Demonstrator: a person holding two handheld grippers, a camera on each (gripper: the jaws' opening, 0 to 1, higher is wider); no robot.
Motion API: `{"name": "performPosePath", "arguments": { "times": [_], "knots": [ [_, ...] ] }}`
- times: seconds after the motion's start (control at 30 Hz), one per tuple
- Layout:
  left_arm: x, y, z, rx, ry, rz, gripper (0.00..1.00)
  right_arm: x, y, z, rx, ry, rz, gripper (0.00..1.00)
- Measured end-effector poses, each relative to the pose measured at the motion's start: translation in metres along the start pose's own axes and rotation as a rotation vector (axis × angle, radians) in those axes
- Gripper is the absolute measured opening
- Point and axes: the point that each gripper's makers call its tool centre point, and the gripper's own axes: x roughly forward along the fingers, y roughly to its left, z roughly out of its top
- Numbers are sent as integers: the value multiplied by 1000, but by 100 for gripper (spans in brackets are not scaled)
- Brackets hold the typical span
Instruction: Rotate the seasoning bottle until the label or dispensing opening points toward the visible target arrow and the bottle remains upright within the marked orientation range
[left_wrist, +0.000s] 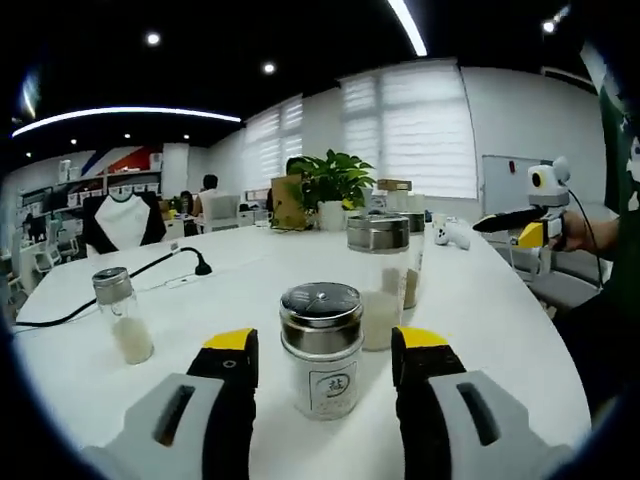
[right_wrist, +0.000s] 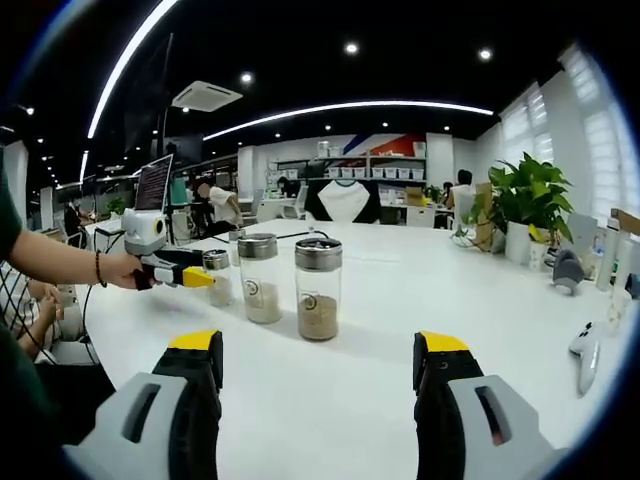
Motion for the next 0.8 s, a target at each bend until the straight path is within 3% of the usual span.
{"name": "performPosePath", "arguments": {
  "times": [0.03,0.1,0.13,0.2,0.43,0.8],
  "knots": [
    [0,1,1,-5,-2,-10,57,0,0,0,2,0,-1,79],
    [1,-5,15,-105,-91,-71,56,0,0,-1,5,2,-3,79],
    [1,-3,16,-109,-92,-77,56,0,0,-1,6,1,-3,79],
    [1,0,18,-32,-84,-78,56,0,0,-1,7,2,-3,79],
    [9,-3,11,-21,-31,-120,53,1,1,1,1,0,-1,79],
    [7,-5,-4,-8,25,-132,36,-2,-1,-1,7,5,-8,79]
  ]
}}
